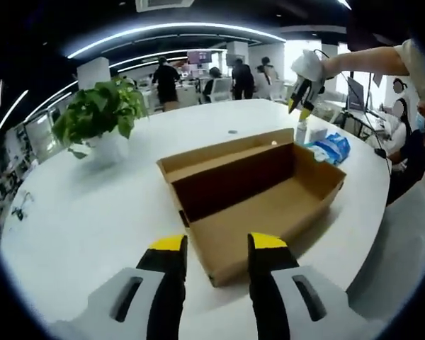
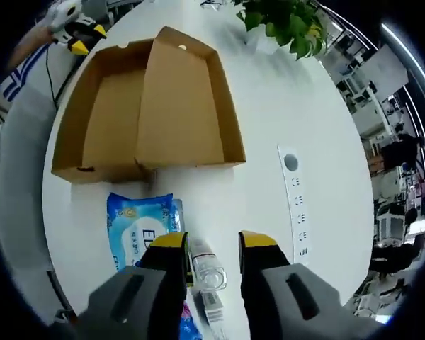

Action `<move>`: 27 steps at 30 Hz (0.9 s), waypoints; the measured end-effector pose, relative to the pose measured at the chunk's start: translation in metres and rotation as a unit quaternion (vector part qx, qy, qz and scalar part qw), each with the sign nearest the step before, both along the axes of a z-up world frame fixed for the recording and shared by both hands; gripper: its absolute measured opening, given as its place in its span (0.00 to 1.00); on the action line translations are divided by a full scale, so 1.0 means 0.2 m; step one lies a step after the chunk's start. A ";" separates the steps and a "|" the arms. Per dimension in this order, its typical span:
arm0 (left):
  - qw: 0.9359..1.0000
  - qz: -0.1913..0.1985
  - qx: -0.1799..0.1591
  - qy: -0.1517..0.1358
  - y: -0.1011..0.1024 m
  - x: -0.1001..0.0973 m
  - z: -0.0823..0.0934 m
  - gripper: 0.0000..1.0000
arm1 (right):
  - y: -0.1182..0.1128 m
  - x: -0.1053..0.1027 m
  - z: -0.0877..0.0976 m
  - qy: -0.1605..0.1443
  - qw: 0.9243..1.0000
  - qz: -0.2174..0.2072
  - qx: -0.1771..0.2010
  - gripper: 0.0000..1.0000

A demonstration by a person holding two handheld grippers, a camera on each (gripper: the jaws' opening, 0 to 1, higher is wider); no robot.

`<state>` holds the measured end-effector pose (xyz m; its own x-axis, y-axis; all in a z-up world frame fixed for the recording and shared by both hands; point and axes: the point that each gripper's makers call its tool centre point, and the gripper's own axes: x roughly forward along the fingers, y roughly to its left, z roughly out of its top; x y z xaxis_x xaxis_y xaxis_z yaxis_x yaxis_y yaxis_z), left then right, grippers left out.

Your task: Operate the shoe box by opening the lid, removing the specified soft item, and placing it in the target area until the item is outside and the box remains undamaged.

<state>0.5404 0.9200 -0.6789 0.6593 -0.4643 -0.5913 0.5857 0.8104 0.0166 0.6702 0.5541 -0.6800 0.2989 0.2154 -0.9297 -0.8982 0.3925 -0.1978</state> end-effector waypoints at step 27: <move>0.994 0.088 -0.033 0.062 0.07 0.01 -0.10 0.09 | 0.23 0.22 -0.15 0.017 0.949 -0.280 0.145 0.17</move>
<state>0.5430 0.9348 -0.6992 0.6578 -0.3889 -0.6450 0.4298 0.8971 -0.1025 0.7148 0.6002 -0.7106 0.4133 0.2803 -0.8664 -0.5364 0.8438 0.0171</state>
